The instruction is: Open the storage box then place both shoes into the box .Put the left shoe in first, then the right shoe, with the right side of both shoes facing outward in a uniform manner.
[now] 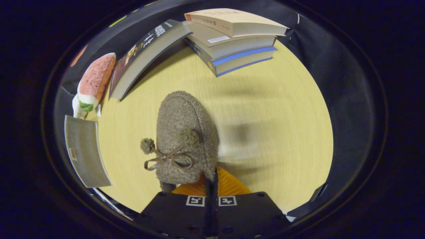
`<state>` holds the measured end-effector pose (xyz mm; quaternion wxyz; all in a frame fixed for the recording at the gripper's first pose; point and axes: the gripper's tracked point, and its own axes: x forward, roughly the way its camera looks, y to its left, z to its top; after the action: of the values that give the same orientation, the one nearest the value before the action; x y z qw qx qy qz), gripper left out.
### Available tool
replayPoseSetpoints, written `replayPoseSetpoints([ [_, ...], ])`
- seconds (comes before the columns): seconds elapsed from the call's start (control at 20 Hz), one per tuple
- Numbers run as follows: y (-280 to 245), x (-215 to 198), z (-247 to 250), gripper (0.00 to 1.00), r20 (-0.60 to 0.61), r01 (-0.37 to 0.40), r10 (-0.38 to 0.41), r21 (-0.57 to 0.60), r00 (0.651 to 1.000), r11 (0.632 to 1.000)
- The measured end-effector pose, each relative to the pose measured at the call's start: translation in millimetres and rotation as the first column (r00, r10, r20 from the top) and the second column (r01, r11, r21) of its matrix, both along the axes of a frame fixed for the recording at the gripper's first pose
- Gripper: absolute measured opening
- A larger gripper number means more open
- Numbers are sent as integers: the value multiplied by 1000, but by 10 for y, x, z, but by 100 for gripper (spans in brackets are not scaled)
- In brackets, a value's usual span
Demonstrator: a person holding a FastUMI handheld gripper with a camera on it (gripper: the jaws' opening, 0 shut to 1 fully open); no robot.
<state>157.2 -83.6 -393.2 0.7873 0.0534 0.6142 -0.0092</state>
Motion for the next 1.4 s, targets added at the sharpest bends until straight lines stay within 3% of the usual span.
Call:
replayPoseSetpoints([
  [0.15,228,-101,318,0,16,-13,12,66,1000,998],
  [0.35,671,-152,909,0,118,-121,114,55,986,991],
  [0.8,2348,-397,1962,0,239,-323,293,92,926,942],
  [1.2,3975,-653,1956,0,246,-382,335,176,909,907],
  [1.4,4388,-678,1534,0,181,-316,287,159,941,935],
])
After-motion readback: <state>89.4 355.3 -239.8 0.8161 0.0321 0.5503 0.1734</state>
